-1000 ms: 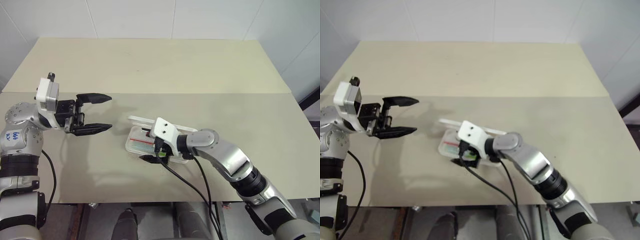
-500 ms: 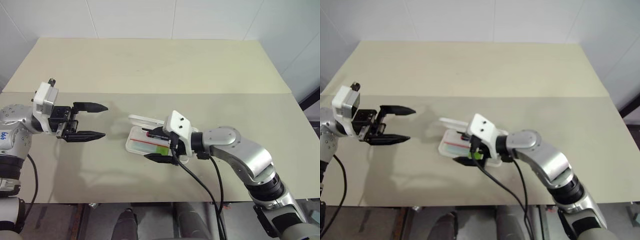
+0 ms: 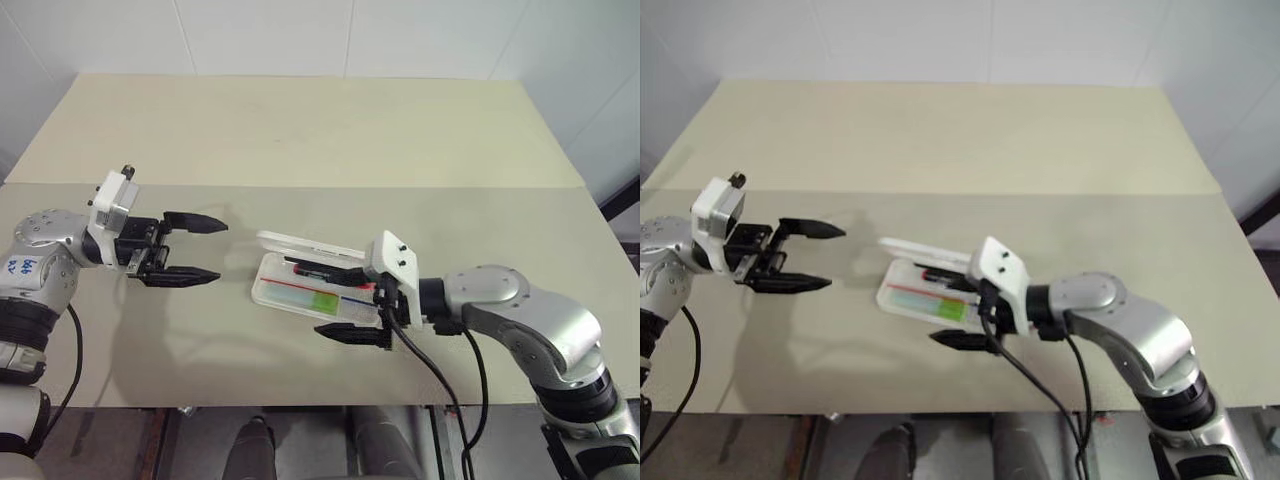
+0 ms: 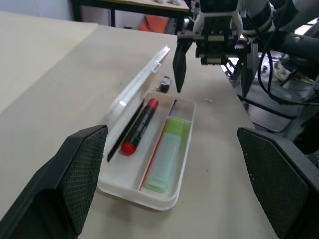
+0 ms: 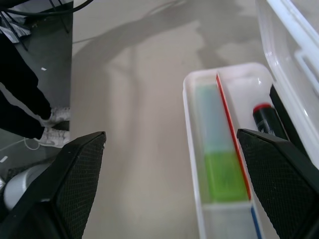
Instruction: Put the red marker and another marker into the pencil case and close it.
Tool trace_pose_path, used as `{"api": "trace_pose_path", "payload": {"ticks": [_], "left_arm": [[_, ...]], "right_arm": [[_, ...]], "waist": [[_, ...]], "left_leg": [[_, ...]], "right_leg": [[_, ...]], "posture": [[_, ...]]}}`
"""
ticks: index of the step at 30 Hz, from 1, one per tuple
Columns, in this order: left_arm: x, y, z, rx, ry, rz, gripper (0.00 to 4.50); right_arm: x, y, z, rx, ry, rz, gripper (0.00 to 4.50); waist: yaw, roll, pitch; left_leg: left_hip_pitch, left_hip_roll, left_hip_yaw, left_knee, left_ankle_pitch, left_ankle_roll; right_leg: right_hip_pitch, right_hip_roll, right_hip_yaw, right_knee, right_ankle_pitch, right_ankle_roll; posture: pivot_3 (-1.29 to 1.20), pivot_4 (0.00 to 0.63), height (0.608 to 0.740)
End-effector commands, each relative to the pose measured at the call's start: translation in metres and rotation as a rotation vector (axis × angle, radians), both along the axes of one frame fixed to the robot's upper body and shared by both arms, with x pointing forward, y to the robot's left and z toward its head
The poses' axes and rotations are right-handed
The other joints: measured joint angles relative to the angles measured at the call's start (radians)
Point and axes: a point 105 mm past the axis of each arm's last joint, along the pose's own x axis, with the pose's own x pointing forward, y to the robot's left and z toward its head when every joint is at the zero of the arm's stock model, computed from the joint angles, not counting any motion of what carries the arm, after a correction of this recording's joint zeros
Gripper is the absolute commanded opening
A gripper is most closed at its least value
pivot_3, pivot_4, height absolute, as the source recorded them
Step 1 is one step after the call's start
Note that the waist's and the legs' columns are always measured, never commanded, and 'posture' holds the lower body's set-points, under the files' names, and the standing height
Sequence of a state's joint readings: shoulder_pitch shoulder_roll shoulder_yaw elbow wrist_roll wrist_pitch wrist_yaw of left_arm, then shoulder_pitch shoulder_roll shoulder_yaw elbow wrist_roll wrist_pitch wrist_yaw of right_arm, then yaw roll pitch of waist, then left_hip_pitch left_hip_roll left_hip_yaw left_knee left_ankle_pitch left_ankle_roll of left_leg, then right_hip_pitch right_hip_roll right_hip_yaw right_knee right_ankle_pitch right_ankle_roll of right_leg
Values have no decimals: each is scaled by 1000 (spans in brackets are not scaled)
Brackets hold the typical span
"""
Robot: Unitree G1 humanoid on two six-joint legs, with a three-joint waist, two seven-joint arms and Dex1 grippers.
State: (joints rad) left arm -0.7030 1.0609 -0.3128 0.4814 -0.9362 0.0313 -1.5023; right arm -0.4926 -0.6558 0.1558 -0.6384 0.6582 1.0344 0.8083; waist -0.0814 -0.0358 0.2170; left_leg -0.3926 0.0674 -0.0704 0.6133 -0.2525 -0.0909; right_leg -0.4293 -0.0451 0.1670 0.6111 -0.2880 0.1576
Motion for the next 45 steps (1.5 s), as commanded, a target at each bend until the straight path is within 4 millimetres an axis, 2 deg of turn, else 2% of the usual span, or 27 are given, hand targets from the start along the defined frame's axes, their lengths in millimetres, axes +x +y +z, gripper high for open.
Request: {"api": "trace_pose_path", "payload": {"ticks": [1,3,7,11,14,22,32,39,44,45], "left_arm": [[-12,5,7,24,-5,-100,4500],[-11,6,3,42,3,-95,4500],[-13,7,-1,52,12,-98,4500],[-13,8,-3,62,22,-93,4500],[-13,8,-4,63,23,-93,4500],[-14,7,-2,41,27,-100,4500],[-19,8,5,-9,18,-112,4500],[-19,12,12,-42,-56,-94,4500],[-15,14,14,-61,-120,-75,4500],[-13,14,14,-69,-138,-70,4500]], "right_arm": [[-12,-13,5,-25,-11,27,4461],[-13,-26,1,-67,-2,15,4461],[-9,-59,-8,-169,8,-53,4461],[9,-99,-17,-276,-10,-167,4461],[19,-114,-18,-291,-30,-215,4461],[47,-123,-26,-221,-70,-286,4461],[57,-125,-45,-218,-21,-294,4461],[61,-125,-50,-220,-21,-322,2238],[61,-123,-48,-205,-30,-327,454],[61,-124,-46,-203,-35,-329,292]], "waist": [[1,0,0],[4,0,0],[10,0,0],[9,-1,0],[7,-1,0],[3,-1,0],[5,-1,0],[3,-1,0],[5,-1,0],[5,-1,0]], "left_leg": [[0,0,0,0,0,0],[0,0,0,0,0,0],[0,0,1,1,0,0],[1,0,2,1,0,0],[1,0,2,1,0,0],[1,0,2,1,0,0],[1,0,2,1,0,0],[2,0,2,2,0,0],[2,0,2,2,0,0],[2,0,2,2,0,0]], "right_leg": [[0,0,0,0,0,0],[0,0,0,0,-3,-6],[0,0,0,0,-4,-7],[0,0,1,-1,-4,-7],[0,0,1,-1,-4,-8],[0,0,1,0,-4,-8],[0,0,1,1,-3,-5],[0,0,1,3,-3,-5],[0,0,1,3,-3,-5],[1,0,1,3,-3,-5]], "posture": [[0,150,740],[0,150,740],[0,150,740],[0,150,740],[0,150,740],[0,150,740],[0,150,740],[0,150,740],[0,150,740],[0,150,740]]}}
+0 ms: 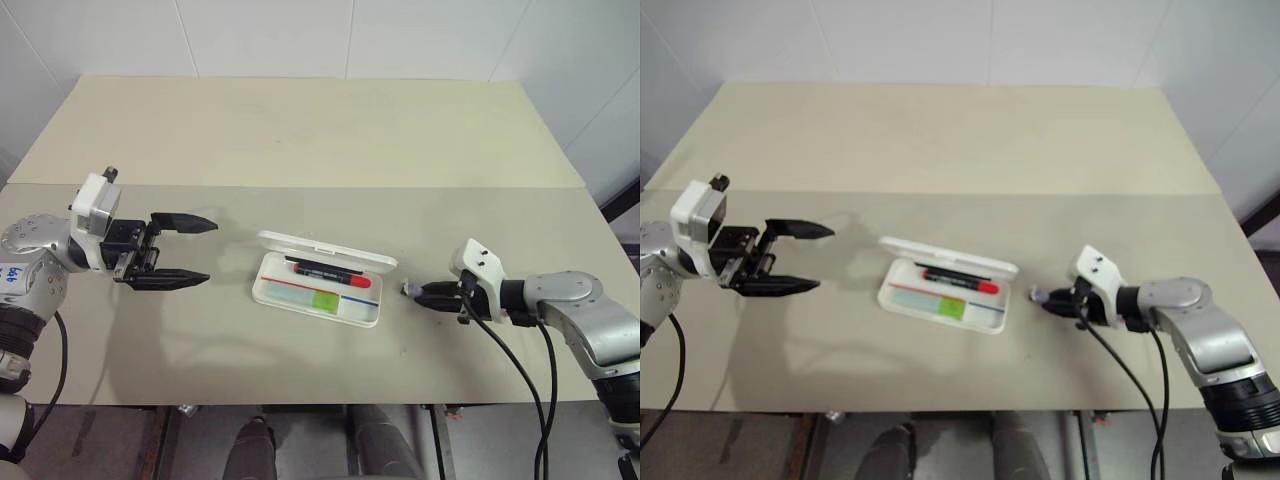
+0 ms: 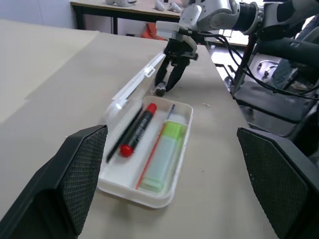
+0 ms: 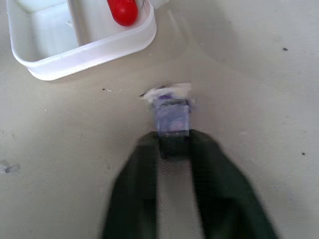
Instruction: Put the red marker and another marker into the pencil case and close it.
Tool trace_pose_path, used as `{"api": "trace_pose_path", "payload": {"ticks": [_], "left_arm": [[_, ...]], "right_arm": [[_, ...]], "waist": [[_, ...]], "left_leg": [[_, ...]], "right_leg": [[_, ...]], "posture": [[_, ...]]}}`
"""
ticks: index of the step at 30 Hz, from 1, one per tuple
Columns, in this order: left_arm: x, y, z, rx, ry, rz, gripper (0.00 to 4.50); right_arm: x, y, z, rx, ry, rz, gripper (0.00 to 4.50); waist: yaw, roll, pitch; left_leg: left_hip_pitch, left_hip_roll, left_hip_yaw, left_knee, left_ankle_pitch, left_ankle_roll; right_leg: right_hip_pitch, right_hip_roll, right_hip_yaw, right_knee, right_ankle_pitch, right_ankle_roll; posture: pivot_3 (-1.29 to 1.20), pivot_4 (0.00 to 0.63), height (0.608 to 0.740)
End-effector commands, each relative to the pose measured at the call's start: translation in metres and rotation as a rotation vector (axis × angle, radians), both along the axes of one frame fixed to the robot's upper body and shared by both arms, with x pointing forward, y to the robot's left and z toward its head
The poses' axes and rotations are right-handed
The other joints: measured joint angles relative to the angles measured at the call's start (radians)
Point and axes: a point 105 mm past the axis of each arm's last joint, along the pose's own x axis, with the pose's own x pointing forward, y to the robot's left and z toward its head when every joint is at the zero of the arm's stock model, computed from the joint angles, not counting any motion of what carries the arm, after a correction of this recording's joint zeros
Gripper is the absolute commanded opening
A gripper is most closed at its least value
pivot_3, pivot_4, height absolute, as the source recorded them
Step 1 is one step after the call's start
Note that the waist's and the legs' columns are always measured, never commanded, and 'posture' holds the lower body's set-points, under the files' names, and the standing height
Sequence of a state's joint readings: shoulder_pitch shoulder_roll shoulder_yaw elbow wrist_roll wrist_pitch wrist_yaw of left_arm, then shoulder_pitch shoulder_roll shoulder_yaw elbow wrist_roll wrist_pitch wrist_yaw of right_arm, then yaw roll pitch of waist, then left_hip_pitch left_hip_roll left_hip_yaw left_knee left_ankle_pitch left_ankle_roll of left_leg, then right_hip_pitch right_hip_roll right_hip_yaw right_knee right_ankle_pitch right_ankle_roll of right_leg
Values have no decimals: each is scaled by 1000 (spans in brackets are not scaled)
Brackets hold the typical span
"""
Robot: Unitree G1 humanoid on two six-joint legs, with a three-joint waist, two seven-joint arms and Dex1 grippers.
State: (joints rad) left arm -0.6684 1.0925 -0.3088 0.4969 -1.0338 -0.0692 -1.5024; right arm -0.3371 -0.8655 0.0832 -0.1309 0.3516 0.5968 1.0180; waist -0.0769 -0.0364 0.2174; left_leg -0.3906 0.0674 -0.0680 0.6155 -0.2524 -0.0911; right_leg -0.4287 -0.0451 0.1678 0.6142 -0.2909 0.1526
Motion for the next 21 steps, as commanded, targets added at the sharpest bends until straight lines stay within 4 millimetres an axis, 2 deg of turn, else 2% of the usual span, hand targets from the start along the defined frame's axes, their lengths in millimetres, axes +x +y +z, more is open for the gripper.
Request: {"api": "trace_pose_path", "payload": {"ticks": [1,5,8,11,16,21], "left_arm": [[-8,3,7,-8,-76,-82,4500],[-7,3,6,-12,-73,-78,4500],[-6,2,4,-6,-64,-79,4500],[-6,1,3,-7,-57,-83,4500],[-4,-2,2,-4,-43,-89,4500],[-2,-4,1,-1,-40,-95,4500]], "right_arm": [[1,1,11,1,-47,1,292],[-2,1,26,5,-90,8,292],[-10,8,41,28,-120,33,292],[-17,16,48,37,-131,54,292],[-31,41,53,61,-128,116,292],[-38,67,55,93,-123,153,292]], "waist": [[0,0,0],[-1,0,0],[0,0,0],[0,0,0],[0,0,0],[-1,0,0]], "left_leg": [[0,0,0,0,0,0],[0,0,0,1,0,0],[1,0,0,1,0,0],[1,0,0,1,0,0],[1,0,0,1,0,0],[1,0,0,1,0,0]], "right_leg": [[0,0,0,0,0,0],[0,0,0,2,0,1],[0,0,0,4,1,2],[0,0,0,4,1,2],[0,0,0,4,0,1],[0,0,0,4,0,1]], "posture": [[0,150,740],[0,150,740],[0,150,740],[0,150,740],[0,150,740],[0,150,740]]}}
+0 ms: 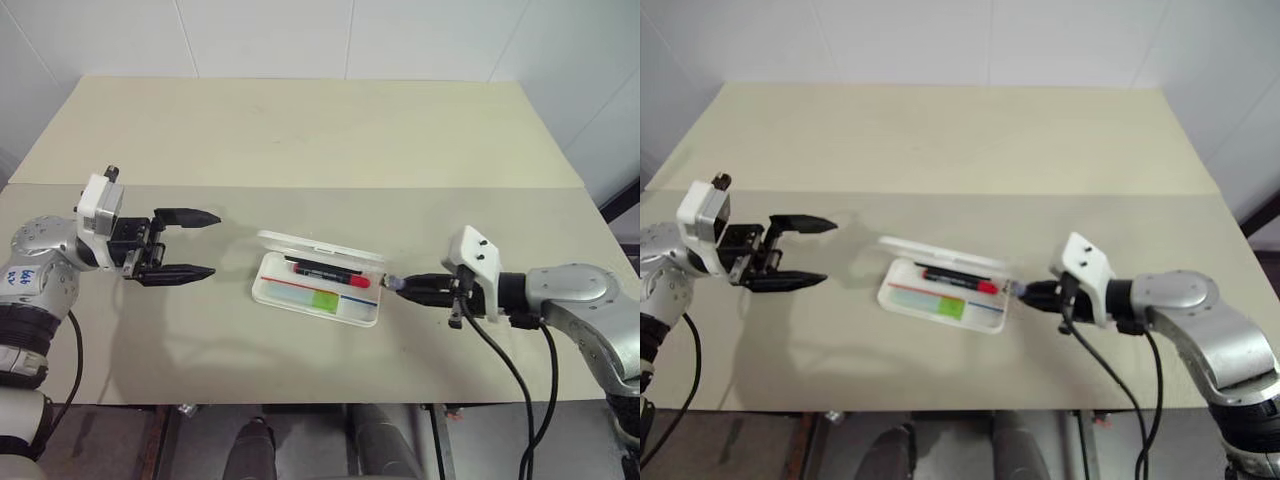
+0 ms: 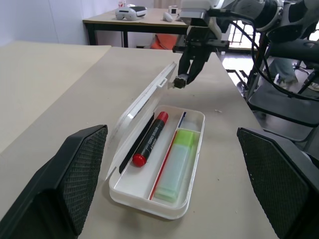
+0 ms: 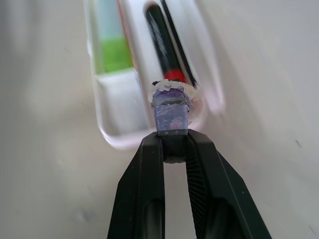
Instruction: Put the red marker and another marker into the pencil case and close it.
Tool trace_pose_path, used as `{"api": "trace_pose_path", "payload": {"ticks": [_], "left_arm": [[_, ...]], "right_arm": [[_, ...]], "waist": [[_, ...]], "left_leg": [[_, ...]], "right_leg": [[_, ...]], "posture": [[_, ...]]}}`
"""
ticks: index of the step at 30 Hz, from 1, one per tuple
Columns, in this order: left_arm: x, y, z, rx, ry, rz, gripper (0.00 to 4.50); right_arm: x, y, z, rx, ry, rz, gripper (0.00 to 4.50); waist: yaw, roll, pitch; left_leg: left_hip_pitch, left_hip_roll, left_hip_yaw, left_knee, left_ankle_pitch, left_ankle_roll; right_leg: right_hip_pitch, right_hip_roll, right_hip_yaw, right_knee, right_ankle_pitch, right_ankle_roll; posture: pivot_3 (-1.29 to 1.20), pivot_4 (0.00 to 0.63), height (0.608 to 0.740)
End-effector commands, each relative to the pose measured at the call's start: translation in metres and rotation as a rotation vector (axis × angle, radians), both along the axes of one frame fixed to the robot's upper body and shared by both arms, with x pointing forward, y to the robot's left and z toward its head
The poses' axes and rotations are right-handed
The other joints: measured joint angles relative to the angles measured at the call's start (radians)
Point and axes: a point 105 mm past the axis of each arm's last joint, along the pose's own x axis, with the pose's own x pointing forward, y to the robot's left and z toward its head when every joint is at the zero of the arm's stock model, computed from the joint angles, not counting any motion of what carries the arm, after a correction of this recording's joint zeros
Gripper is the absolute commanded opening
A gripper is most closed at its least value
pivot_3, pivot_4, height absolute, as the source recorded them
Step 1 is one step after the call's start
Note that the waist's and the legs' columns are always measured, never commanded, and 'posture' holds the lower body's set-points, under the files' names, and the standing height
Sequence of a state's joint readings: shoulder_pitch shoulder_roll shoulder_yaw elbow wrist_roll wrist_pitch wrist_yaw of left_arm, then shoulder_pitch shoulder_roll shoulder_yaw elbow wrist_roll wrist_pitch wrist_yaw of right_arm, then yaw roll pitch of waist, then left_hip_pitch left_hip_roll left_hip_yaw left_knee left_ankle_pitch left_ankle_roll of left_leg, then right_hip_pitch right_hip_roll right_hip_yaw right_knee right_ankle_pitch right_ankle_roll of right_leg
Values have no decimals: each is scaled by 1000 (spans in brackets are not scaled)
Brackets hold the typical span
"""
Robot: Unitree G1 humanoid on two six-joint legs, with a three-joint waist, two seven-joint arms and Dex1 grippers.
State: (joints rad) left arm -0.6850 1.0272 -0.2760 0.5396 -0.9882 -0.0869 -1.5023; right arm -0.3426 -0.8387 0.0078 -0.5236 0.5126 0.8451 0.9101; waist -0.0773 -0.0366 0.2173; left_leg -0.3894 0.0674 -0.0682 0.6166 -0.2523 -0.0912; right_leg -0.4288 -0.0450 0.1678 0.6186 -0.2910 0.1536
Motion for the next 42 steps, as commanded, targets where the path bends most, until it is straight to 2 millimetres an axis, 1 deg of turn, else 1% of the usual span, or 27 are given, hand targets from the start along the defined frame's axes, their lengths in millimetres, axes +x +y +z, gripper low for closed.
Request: {"api": "trace_pose_path", "payload": {"ticks": [1,6,11,16,22,23,25,33,36,38,40,42], "left_arm": [[-9,0,4,28,-17,-104,4500],[-6,-2,3,36,-21,-103,4500],[-6,-2,2,42,-21,-101,4500],[-6,-1,0,55,-22,-92,4500],[-5,0,-3,67,-25,-84,4500],[-4,0,-3,68,-27,-83,4500],[-2,0,-4,71,-30,-79,4500],[-1,-3,-5,64,-24,-83,4500],[0,-3,-4,58,-18,-83,4500],[5,-4,-3,56,-12,-72,4500],[10,-6,1,42,-18,-64,4500],[15,-8,3,32,-22,-55,4500]], "right_arm": [[-5,17,6,12,-25,35,292],[-2,28,-1,7,-11,36,292],[-3,36,-5,10,9,59,292],[-2,35,-14,-15,29,57,292],[-2,35,-18,-26,36,59,292],[0,34,-19,-30,35,48,1047],[2,33,-21,-34,37,36,1614],[-4,29,-18,-37,45,58,4406],[-8,27,-13,-30,41,74,4462],[-9,25,-4,18,20,76,4462],[-23,24,15,141,-10,144,4462],[-34,21,27,239,-26,183,4462]], "waist": [[0,0,0],[1,0,0],[3,0,0],[3,0,0],[3,0,0],[3,0,0],[4,0,0],[3,0,0],[4,0,0],[6,0,0],[13,0,0],[21,0,0]], "left_leg": [[0,0,0,0,0,0],[0,0,0,0,0,0],[0,0,0,0,0,0],[0,0,0,0,0,0],[0,0,0,0,0,0],[0,0,0,0,0,0],[0,0,0,0,0,0],[0,0,0,0,0,0],[0,0,0,0,0,0],[0,0,0,0,0,0],[0,0,0,1,0,0],[0,0,0,1,0,0]], "right_leg": [[0,0,0,0,0,0],[0,0,0,0,0,0],[0,0,0,0,0,0],[0,0,0,0,0,0],[0,0,0,0,0,0],[0,0,0,0,0,0],[0,0,0,0,0,0],[0,0,0,0,1,1],[0,0,0,0,1,1],[0,0,0,0,0,1],[0,0,0,0,0,1],[0,0,0,0,1,1]], "posture": [[0,150,740],[0,150,740],[0,150,740],[0,150,740],[0,150,740],[0,150,740],[0,150,740],[0,150,740],[0,150,740],[0,150,740],[0,150,740],[0,150,740]]}}
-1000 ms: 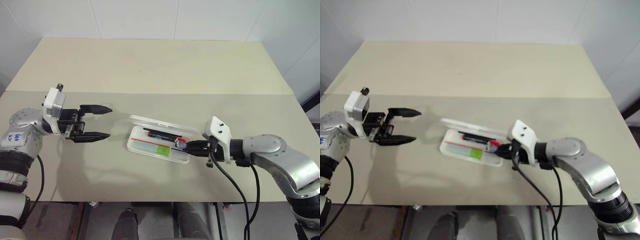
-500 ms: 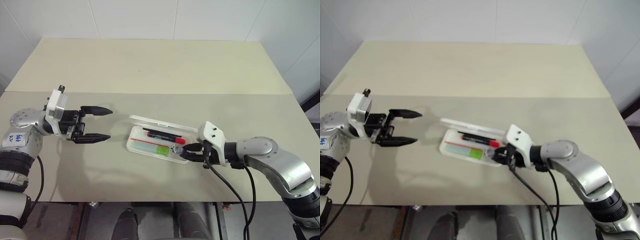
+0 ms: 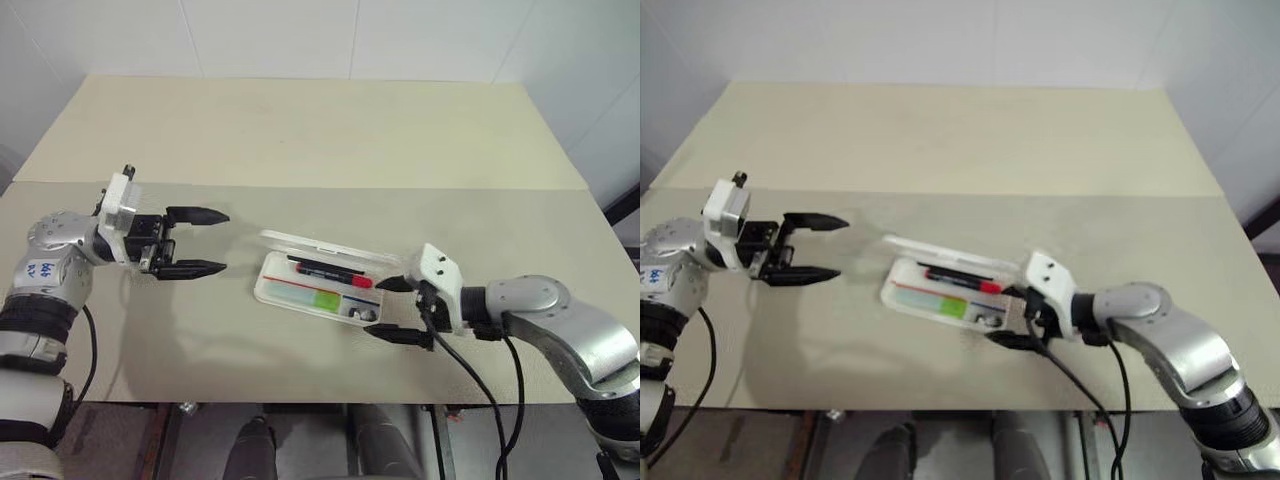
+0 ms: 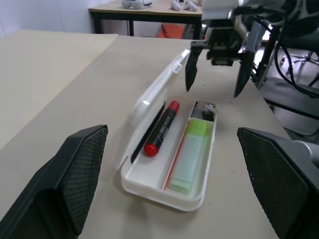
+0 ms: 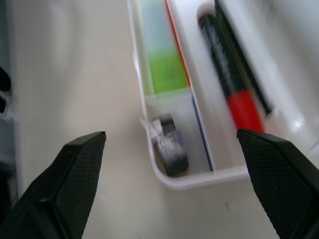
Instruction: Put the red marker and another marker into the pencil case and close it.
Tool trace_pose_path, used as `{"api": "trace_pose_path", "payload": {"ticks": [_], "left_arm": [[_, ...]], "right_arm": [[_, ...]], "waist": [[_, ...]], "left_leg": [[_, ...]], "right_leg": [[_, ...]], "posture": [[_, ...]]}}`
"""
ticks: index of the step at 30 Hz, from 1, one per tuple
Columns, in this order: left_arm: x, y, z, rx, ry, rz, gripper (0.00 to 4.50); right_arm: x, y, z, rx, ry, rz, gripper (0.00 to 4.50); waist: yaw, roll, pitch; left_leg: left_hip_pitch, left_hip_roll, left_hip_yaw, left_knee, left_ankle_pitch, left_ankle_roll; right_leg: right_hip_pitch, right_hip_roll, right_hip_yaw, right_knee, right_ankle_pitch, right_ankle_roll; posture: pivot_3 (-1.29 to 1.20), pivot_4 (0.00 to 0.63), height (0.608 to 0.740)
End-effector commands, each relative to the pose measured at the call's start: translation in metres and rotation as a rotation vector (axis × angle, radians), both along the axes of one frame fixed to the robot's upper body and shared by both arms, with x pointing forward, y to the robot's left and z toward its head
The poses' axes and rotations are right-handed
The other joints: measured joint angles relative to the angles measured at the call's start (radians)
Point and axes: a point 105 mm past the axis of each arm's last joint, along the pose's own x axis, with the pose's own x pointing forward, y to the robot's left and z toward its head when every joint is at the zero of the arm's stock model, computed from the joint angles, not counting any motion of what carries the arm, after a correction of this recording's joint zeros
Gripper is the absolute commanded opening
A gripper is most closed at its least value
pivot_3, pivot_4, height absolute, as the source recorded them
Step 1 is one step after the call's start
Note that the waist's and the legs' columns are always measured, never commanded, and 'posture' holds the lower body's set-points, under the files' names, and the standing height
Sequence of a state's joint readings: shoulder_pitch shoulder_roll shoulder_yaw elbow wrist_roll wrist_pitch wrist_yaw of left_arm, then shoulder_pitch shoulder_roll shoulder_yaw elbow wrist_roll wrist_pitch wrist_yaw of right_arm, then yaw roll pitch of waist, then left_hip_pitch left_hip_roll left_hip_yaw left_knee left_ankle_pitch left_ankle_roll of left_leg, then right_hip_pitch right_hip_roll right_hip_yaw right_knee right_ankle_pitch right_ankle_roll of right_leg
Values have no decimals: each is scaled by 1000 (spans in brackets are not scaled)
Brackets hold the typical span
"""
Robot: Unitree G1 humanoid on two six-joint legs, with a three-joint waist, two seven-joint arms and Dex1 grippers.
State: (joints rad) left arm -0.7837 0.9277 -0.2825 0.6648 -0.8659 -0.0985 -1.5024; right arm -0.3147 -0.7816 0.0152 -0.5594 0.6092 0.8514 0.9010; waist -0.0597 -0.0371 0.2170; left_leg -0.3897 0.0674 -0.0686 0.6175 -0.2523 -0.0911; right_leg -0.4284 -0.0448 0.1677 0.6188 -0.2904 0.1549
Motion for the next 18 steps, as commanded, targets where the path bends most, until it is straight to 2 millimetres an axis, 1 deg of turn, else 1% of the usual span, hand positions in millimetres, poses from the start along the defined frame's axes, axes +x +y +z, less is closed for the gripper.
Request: {"api": "trace_pose_path", "payload": {"ticks": [1,4,7,11,15,18], "left_arm": [[-4,1,11,2,-20,-78,4500],[2,0,14,4,-14,-66,4500],[6,-2,15,10,-15,-55,4500],[12,-5,19,12,-27,-45,4500],[18,-8,22,17,-31,-36,4500],[25,-9,16,80,-21,-17,3829]], "right_arm": [[-23,-1,31,159,-80,101,4462],[-37,-13,29,166,-67,130,4462],[-42,-26,24,142,-68,115,4462],[-38,-36,32,157,-136,84,4462],[-31,-43,38,165,-194,50,4462],[-27,-48,42,165,-226,35,4500]], "waist": [[5,0,0],[8,-1,0],[8,-1,0],[4,-1,0],[4,-1,0],[6,-1,0]], "left_leg": [[0,0,0,0,0,0],[0,0,0,0,0,0],[0,0,0,0,0,0],[0,0,0,3,0,0],[0,0,0,7,0,0],[-1,0,0,9,0,0]], "right_leg": [[0,0,0,0,1,1],[0,0,0,0,3,7],[0,0,0,-1,3,6],[1,0,0,0,3,5],[2,0,0,0,-1,-2],[3,0,0,0,-1,-2]], "posture": [[0,150,740],[0,150,740],[0,150,740],[0,150,740],[0,150,740],[0,150,740]]}}
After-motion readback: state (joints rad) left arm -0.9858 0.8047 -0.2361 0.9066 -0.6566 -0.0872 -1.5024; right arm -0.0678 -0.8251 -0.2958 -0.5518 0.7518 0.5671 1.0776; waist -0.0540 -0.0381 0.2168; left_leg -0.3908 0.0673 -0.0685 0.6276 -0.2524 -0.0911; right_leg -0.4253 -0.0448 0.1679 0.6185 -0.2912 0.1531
